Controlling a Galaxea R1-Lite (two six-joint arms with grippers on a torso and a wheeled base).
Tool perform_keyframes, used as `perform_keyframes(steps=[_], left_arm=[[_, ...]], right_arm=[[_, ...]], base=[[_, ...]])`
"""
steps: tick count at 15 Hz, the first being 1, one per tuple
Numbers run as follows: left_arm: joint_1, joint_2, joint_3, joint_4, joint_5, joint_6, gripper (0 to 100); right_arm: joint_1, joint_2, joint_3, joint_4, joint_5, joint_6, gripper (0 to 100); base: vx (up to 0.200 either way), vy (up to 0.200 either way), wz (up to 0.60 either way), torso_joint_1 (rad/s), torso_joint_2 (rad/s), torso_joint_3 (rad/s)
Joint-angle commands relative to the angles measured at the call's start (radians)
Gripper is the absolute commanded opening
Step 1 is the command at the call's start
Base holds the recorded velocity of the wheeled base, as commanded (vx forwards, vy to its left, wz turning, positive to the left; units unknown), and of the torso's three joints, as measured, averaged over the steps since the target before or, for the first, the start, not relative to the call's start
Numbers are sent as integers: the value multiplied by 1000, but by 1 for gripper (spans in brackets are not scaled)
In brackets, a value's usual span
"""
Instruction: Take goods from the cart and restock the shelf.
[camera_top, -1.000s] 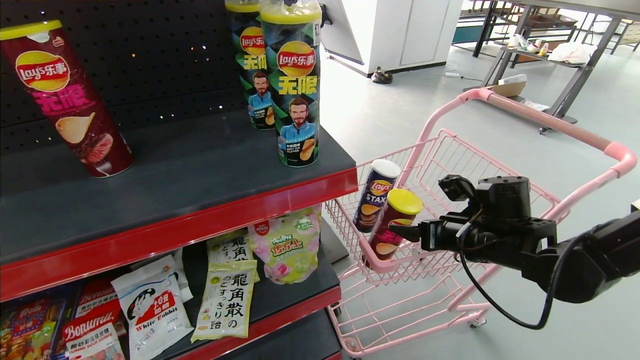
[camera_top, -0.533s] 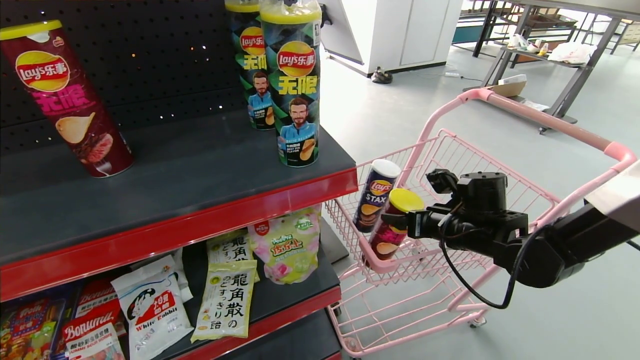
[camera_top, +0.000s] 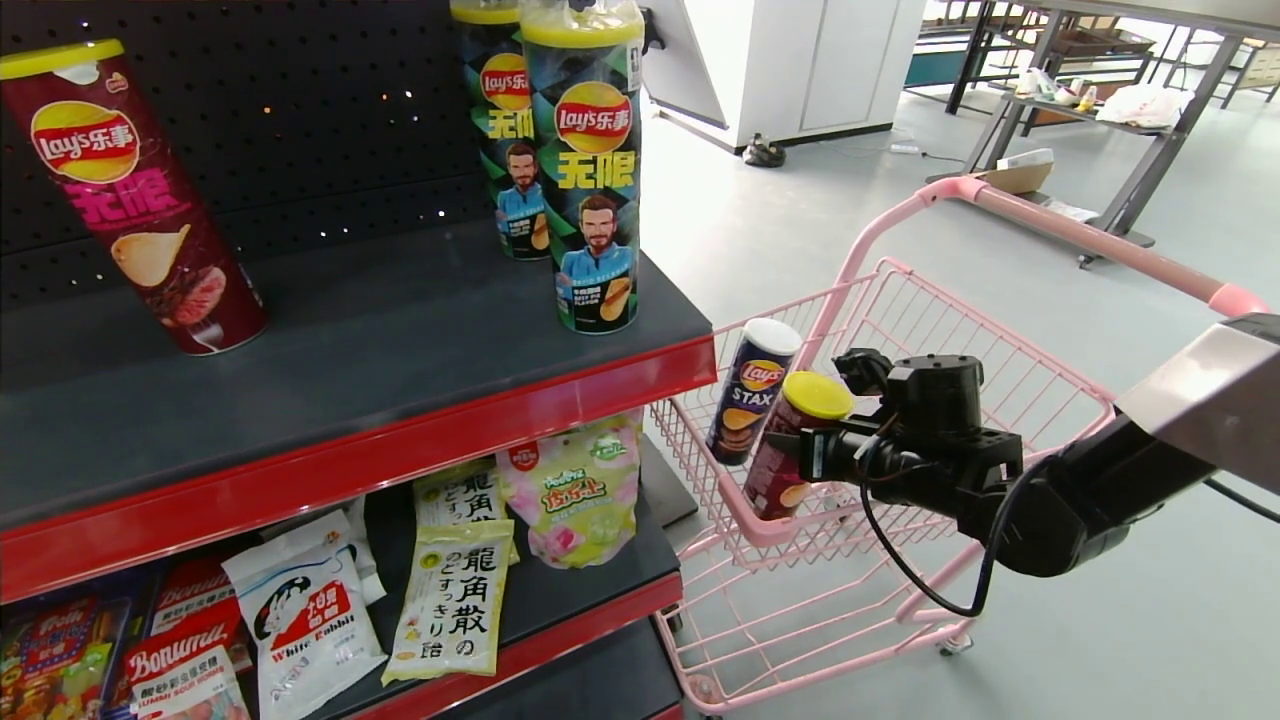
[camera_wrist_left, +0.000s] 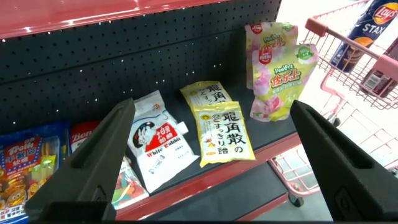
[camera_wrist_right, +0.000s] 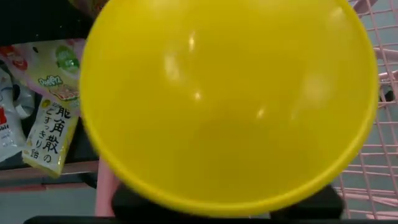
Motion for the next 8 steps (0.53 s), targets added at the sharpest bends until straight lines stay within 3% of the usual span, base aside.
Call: perform_keyframes(steps=[1,4,8], left_arm=[[0,1,0,0,0,0,100],[0,1,0,0,0,2,100],[0,1,0,0,0,2,100]], right_arm=[[9,-1,9,2,-4,13,0],[12,-50,53,-4,-11,13,0],[53,-292,85,5,-33,11,0]], base=[[0,0,0,0,0,0],[0,0,0,0,0,0],[0,0,0,0,0,0]])
